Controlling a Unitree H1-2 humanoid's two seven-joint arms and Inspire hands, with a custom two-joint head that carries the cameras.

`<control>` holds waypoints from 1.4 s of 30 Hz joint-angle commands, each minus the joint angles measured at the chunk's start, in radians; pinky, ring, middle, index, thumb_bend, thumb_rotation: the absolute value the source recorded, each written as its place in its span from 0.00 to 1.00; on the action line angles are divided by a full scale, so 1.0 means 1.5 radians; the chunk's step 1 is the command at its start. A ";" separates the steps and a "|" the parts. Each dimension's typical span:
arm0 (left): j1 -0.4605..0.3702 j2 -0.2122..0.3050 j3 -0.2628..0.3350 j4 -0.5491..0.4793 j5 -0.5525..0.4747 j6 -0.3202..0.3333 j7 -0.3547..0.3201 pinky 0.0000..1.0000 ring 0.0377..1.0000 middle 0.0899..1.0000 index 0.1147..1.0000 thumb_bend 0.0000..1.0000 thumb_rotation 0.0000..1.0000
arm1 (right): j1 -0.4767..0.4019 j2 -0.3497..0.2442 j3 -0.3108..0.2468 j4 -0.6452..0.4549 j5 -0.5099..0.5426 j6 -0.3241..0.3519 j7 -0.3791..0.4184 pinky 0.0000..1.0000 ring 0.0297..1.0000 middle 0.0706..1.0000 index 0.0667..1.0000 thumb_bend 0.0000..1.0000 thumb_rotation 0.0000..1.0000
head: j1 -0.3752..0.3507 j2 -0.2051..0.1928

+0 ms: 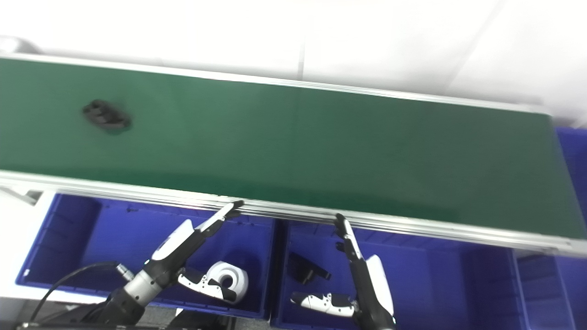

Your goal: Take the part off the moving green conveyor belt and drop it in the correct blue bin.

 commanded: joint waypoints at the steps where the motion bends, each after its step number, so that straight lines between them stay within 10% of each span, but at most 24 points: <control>1: -0.015 -0.010 -0.005 0.001 0.010 -0.018 0.020 0.84 0.92 0.97 0.95 0.93 0.35 | 0.000 -0.005 -0.005 -0.004 0.003 -0.041 -0.009 0.86 0.97 0.98 1.00 0.89 0.28 | 0.017 -0.011; 11: -0.041 -0.014 -0.052 0.024 0.027 -0.018 0.087 0.79 0.87 0.94 0.91 0.93 0.35 | -0.004 -0.007 -0.006 0.001 0.009 -0.035 -0.004 0.93 1.00 1.00 1.00 0.88 0.26 | 0.025 -0.018; 42: -0.034 0.004 -0.050 0.003 0.028 -0.018 0.082 0.79 0.88 0.95 0.93 0.94 0.37 | 0.003 0.000 -0.005 -0.009 0.008 -0.043 -0.009 0.91 0.98 0.98 1.00 0.89 0.26 | -0.011 0.006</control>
